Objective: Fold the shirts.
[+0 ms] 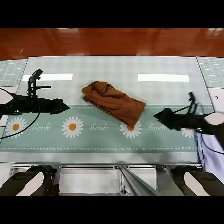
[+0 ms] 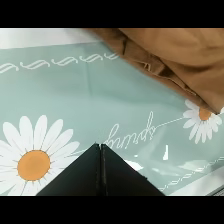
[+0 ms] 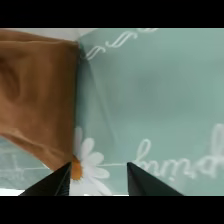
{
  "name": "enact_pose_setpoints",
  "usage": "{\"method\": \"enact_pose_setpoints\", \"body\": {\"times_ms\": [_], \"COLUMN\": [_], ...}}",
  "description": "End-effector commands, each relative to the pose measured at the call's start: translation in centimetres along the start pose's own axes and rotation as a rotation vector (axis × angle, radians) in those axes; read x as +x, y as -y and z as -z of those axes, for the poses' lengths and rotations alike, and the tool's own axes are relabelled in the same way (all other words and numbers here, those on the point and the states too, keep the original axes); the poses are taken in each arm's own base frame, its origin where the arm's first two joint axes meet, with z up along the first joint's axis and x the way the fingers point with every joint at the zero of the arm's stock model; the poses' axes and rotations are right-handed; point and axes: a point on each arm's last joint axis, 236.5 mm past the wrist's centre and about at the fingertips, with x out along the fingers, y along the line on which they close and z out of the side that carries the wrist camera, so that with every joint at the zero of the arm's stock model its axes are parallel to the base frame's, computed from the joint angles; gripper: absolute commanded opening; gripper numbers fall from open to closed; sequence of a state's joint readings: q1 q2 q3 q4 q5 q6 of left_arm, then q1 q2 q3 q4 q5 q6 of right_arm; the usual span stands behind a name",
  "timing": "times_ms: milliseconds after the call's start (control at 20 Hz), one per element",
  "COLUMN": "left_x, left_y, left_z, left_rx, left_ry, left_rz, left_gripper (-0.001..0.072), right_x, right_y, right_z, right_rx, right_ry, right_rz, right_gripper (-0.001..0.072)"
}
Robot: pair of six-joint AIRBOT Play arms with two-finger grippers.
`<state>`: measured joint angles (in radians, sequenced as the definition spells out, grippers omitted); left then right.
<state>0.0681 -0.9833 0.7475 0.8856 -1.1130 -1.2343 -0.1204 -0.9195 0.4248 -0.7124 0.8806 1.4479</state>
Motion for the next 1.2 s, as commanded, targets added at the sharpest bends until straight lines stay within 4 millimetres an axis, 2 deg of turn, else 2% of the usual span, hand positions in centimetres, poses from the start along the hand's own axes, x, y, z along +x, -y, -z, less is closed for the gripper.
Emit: {"method": "enact_pose_setpoints", "body": {"times_ms": [0, 200, 450, 500, 550, 600, 700, 850, 1000, 1150], "left_x": [0.3, 0.3, 0.3, 0.3, 0.3, 0.3, 0.3, 0.3, 0.3, 0.3], "left_y": [0.1, 0.5, 0.5, 0.5, 0.5, 0.5, 0.5, 0.5, 0.4, 0.3], "left_z": [-0.1, -0.4, -0.6, -0.6, -0.6, -0.6, -0.6, -0.6, -0.7, -1.1], "left_rx": [-0.019, -0.031, -0.031, -0.031, -0.031, -0.031, -0.031, -0.031, -0.031, -0.031], "left_ry": [0.012, 0.026, 0.033, 0.033, 0.033, 0.033, 0.033, 0.033, 0.038, 0.055], "left_rz": [0.013, 0.032, 0.029, 0.029, 0.029, 0.029, 0.029, 0.029, 0.027, 0.021], "left_gripper": [0.0021, 0.0021, 0.0021, 0.0021, 0.0021, 0.0021, 0.0021, 0.0021, 0.0021, 0.0021], "right_x": [4.8, 9.1, 11.6, 11.7, 11.5, 11.0, 9.6, 6.6, 2.1, -3.6], "right_y": [-0.7, -3.1, -7.3, -8.2, -9.3, -10.8, -13.7, -18.1, -21.5, -24.0], "right_z": [1.5, 1.2, -0.1, -0.4, -0.7, -0.9, -1.3, -3.8, -7.4, -10.8], "right_rx": [0.144, 0.132, 0.055, 0.035, 0.000, -0.059, -0.143, -0.302, -0.454, -0.546], "right_ry": [-0.032, -0.147, -0.178, -0.175, -0.176, -0.190, -0.225, -0.222, -0.170, -0.071], "right_rz": [-0.125, -0.168, -0.211, -0.223, -0.243, -0.277, -0.319, -0.288, -0.163, -0.047], "right_gripper": [0.0411, 0.0411, 0.0392, 0.0315, 0.0111, 0.0025, 0.0025, 0.0024, 0.0024, 0.0025]}}
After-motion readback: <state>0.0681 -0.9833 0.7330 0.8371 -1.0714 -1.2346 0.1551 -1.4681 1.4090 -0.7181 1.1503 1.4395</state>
